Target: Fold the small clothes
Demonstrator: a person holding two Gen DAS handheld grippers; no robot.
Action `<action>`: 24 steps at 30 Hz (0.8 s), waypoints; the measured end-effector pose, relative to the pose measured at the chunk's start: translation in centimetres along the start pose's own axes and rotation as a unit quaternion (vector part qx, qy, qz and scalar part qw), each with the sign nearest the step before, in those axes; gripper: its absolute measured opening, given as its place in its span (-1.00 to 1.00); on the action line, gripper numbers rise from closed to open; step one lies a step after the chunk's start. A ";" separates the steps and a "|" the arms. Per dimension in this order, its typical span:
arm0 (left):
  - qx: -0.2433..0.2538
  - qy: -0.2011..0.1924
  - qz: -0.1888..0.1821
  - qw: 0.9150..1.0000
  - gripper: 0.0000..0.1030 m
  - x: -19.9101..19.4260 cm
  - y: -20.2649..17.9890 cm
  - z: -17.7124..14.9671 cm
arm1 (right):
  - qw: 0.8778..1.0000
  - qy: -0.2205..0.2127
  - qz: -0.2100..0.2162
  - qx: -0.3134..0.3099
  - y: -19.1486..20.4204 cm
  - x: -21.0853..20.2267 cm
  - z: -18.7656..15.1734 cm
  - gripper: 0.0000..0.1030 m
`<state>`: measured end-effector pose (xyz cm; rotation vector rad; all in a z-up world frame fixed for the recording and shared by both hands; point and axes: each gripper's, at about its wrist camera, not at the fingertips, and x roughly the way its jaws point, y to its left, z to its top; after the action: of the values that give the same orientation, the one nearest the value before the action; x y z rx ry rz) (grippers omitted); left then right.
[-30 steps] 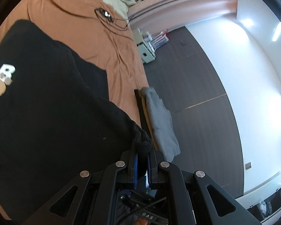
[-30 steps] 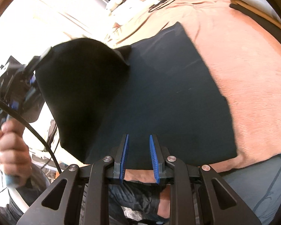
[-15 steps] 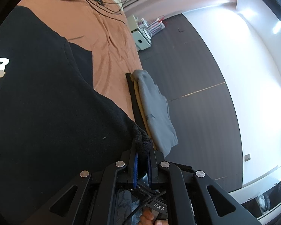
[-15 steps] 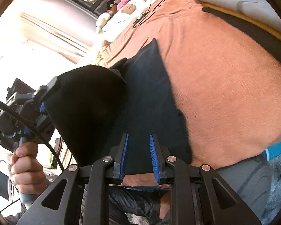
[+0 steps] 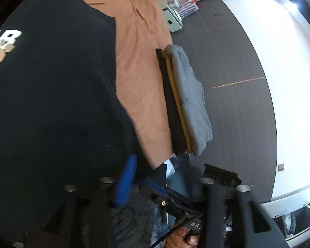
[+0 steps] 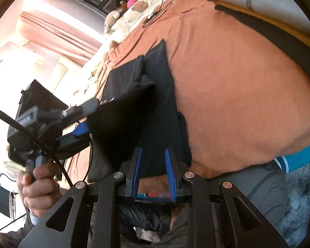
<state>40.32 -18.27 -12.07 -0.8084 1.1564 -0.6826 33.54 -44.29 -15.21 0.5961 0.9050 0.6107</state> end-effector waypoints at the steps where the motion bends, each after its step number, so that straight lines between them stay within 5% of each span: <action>1: 0.004 -0.011 0.005 1.000 0.23 -0.5 0.1 0.0 | 1.000 0.008 0.002 -0.001 0.0 0.2 -0.1 -0.45; 3: 0.009 -0.021 0.012 1.000 0.23 -1.4 0.3 0.0 | 1.000 0.015 0.008 -0.004 0.1 0.5 -0.2 -0.26; 9: 0.002 -0.045 0.056 0.997 0.23 -4.8 2.8 -0.2 | 0.999 0.028 0.030 -0.014 0.5 1.5 0.0 -0.26; 24: -0.019 -0.098 0.150 0.984 0.23 -12.6 8.8 -2.3 | 0.995 0.014 0.060 0.078 -2.7 3.2 0.6 -0.26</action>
<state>35.25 -3.65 -13.40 -0.6971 1.0844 -0.3251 36.21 -43.97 -18.48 0.7889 0.9534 0.6618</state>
